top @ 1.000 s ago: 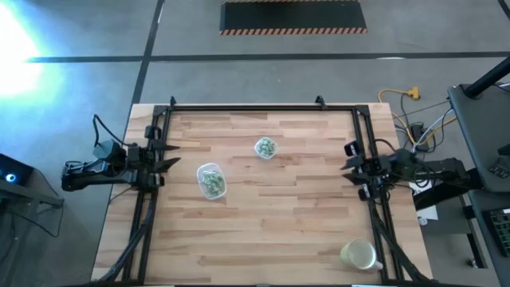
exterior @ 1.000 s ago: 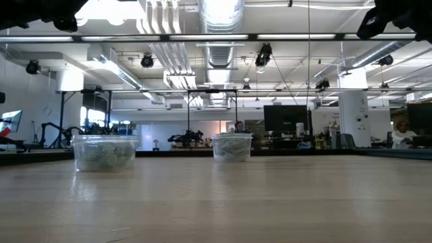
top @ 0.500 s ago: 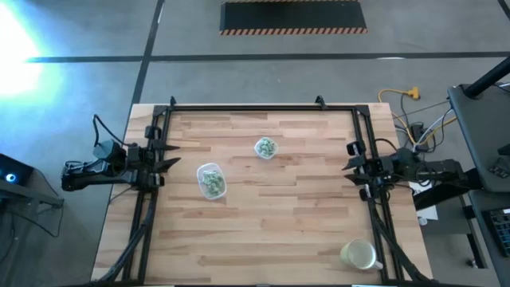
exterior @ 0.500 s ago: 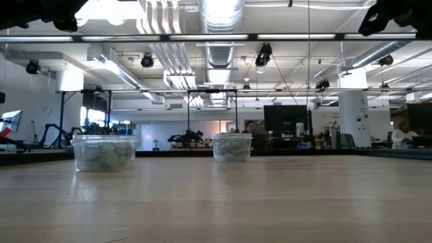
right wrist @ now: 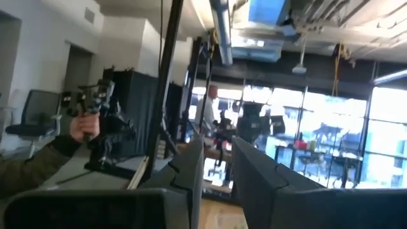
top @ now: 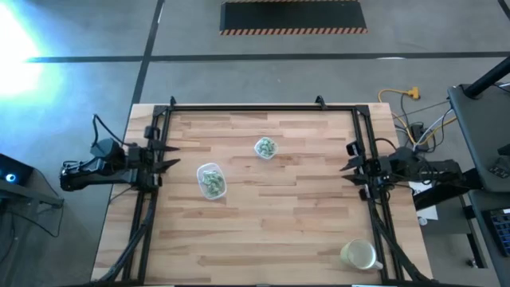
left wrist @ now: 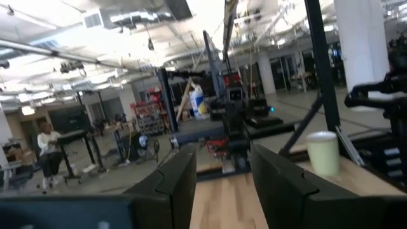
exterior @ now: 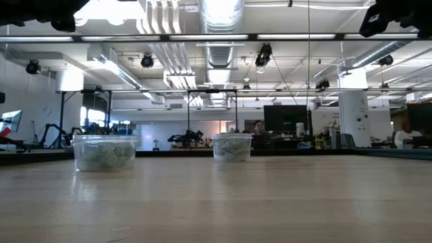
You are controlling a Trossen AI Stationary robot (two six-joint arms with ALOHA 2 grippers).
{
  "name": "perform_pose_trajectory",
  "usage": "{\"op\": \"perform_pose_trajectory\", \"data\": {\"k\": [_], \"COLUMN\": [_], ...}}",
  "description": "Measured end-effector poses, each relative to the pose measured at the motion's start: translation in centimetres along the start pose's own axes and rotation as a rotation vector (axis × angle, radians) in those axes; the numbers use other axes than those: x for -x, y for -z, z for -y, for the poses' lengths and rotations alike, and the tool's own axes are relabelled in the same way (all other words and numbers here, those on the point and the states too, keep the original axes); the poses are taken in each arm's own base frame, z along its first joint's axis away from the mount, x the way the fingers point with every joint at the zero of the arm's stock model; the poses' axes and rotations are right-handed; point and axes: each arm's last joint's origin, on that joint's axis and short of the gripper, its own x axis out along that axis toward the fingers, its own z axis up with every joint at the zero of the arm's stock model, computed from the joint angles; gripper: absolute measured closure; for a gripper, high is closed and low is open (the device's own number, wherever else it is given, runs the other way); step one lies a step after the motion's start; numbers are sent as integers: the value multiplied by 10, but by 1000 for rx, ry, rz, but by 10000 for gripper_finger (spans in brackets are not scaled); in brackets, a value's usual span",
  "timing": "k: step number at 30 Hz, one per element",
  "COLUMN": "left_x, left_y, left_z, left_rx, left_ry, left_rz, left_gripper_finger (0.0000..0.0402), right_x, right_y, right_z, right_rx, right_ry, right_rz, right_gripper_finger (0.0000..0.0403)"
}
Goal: Pick and place items into bin
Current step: Return to Home Position
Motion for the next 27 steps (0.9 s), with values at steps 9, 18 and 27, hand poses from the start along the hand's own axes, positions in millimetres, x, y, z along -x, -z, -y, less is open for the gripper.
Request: {"op": "perform_pose_trajectory", "data": {"k": [9,18,27], "left_x": [-7,-12,-12], "left_y": [18,38,54], "left_z": [5,10,14], "left_rx": [-5,-11,22], "left_ry": [27,-21,-46], "left_rz": [22,222,300], "left_gripper_finger": [269,269,269], "right_x": [1,1,1], "right_y": [13,12,12], "right_z": [2,2,2], "right_rx": [15,15,13], "right_ry": [93,93,93], "right_rz": [62,64,64], "right_gripper_finger": [330,330,330]}}
